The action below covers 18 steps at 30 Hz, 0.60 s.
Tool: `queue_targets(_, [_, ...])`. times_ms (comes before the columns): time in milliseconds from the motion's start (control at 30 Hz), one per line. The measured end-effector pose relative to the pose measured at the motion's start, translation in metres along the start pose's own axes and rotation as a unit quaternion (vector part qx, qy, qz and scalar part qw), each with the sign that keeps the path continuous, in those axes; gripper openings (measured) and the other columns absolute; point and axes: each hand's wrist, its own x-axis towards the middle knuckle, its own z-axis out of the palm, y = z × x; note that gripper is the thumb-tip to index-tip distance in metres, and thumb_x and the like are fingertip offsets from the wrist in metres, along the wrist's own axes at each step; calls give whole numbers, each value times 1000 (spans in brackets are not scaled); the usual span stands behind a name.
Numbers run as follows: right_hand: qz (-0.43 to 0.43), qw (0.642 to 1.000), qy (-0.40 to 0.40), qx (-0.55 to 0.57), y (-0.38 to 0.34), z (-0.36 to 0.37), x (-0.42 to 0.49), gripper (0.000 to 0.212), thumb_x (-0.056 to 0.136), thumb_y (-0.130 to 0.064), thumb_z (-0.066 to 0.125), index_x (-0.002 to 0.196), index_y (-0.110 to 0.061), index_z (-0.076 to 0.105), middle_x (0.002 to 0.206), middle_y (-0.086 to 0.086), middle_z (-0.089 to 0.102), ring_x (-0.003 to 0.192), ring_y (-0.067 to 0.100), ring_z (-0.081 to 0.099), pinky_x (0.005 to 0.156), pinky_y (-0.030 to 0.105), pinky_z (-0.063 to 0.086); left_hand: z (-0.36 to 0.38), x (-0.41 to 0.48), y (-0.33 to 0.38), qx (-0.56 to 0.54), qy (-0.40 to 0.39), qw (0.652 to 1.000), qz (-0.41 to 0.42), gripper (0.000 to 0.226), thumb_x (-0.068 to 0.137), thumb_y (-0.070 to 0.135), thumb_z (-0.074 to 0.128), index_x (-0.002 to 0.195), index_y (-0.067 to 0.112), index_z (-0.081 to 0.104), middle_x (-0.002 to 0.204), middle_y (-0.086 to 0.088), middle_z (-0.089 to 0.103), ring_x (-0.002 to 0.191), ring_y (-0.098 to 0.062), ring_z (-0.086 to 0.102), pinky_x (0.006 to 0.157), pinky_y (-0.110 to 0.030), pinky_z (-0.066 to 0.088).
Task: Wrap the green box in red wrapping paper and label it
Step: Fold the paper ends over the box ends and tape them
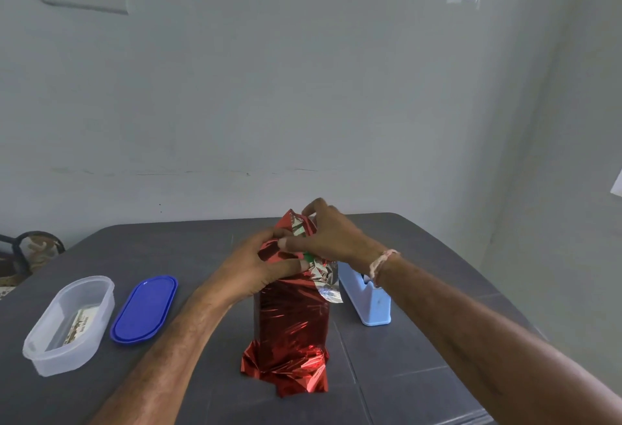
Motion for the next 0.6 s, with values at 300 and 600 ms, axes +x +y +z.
queue_targets(300, [-19,960,71,272,19,-13,-18,39,92,-49,71,121,-24,61,112,-1,68,105,14,66,81,29,54,0,-8,9,1,2,1000,-27,61,69,44,88,124,38,62,116,21,62,105,2,60,86,-22,50])
queue_targets(600, [-57,932,60,352,42,-2,-46,13,100,-16,66,105,-12,77,91,8,78,80,16,73,74,27,59,-1,-6,10,-69,7,997,-34,52,69,55,79,117,36,70,117,9,74,107,-7,69,92,-25,51])
